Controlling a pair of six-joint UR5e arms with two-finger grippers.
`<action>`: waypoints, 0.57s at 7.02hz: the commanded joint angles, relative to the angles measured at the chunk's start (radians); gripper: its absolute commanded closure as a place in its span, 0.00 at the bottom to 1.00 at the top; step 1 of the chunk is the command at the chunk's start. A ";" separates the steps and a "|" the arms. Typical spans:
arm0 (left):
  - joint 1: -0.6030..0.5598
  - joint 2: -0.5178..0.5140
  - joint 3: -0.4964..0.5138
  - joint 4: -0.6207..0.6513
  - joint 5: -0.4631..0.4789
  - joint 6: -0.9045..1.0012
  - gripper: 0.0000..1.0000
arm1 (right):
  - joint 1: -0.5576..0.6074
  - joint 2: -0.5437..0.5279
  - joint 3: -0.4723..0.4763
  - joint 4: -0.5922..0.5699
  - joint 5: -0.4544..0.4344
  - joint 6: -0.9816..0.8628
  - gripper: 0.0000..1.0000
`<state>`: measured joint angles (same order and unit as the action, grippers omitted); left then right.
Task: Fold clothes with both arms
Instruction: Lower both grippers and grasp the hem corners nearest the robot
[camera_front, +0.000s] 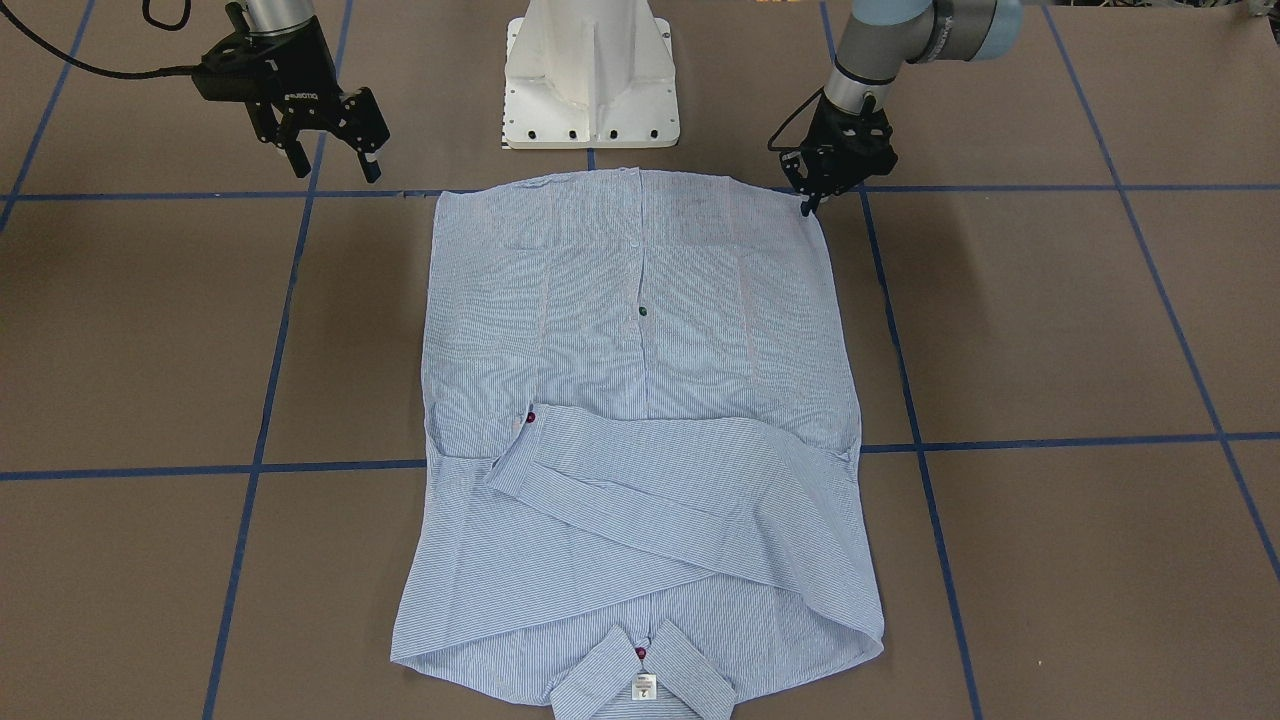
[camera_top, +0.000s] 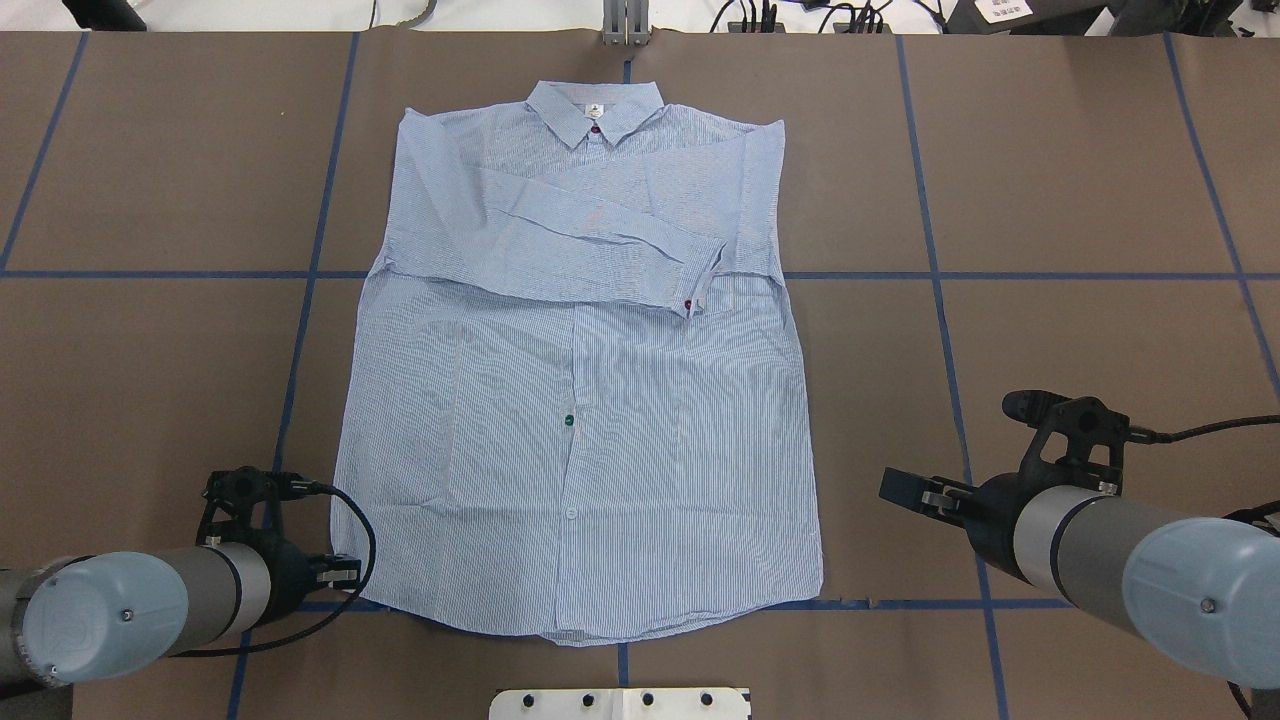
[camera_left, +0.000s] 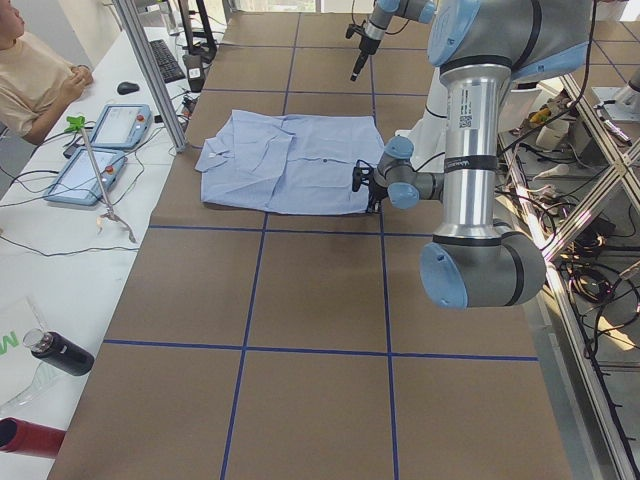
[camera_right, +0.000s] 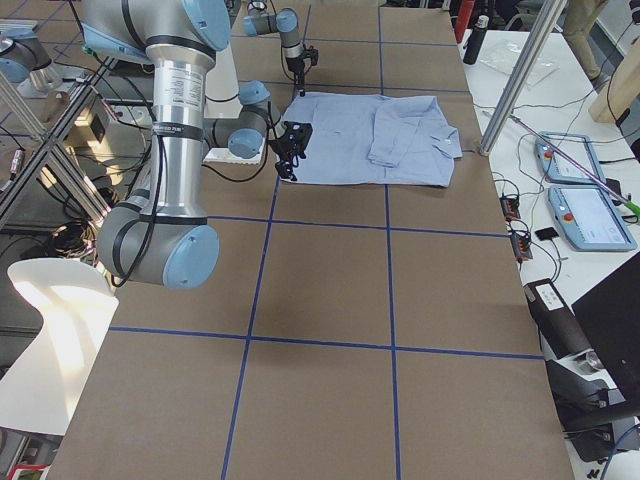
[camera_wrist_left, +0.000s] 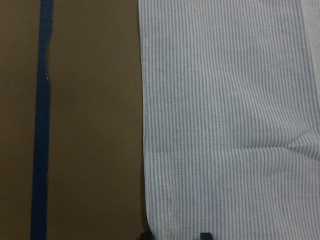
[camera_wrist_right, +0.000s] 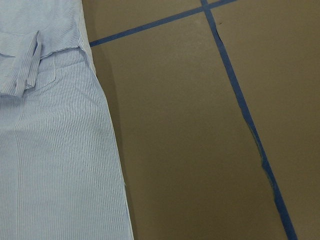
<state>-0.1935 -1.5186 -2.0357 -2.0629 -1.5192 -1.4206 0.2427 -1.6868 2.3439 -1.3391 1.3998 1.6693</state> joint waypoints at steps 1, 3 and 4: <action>0.000 -0.002 -0.006 0.000 0.001 -0.011 1.00 | -0.040 -0.002 0.000 0.001 -0.034 0.027 0.00; 0.000 -0.006 -0.009 -0.002 0.005 -0.011 1.00 | -0.109 -0.007 -0.005 0.009 -0.103 0.088 0.00; 0.000 -0.009 -0.014 -0.003 0.007 -0.011 1.00 | -0.153 -0.004 -0.014 0.020 -0.148 0.134 0.03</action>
<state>-0.1932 -1.5243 -2.0452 -2.0646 -1.5148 -1.4311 0.1431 -1.6922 2.3386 -1.3298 1.3073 1.7501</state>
